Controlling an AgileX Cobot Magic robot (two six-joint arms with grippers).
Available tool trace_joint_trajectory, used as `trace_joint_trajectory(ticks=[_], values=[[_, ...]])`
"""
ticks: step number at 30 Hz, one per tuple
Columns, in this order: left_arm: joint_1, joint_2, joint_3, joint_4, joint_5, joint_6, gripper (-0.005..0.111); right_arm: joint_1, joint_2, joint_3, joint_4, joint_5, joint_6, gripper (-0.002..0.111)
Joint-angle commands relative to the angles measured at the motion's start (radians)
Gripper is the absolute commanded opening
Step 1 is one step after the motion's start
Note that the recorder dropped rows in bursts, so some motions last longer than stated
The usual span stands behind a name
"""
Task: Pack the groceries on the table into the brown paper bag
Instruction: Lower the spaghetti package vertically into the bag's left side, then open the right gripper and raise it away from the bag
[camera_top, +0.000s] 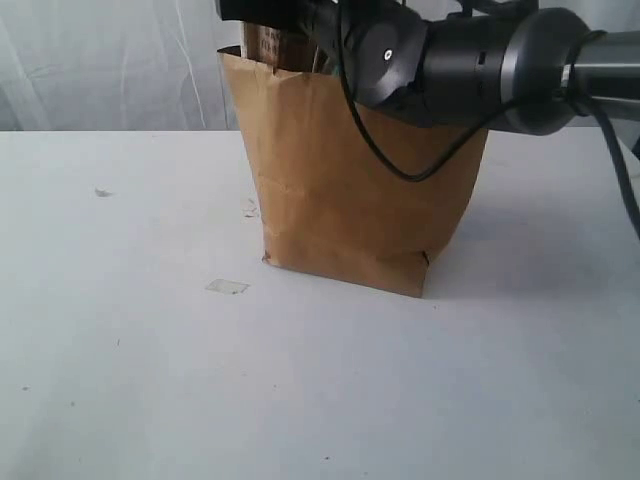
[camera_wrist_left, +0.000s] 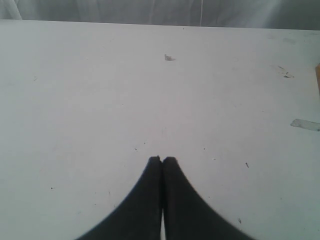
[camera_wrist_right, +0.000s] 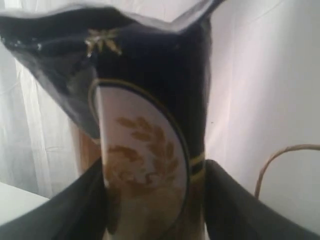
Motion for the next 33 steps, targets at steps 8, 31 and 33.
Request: trace_joint_trajectory(ticks=[8, 31, 33], values=[[-0.007, -0.004, 0.003, -0.005, -0.003, -0.001, 0.0, -0.005, -0.066, -0.01, 0.019, -0.023, -0.089, 0.05], [-0.007, -0.004, 0.003, -0.005, -0.003, -0.001, 0.0, -0.005, -0.141, -0.006, 0.15, 0.144, -0.258, 0.05], [-0.007, -0.004, 0.003, -0.005, -0.003, -0.001, 0.0, -0.005, -0.141, 0.001, 0.161, 0.154, -0.291, 0.05]])
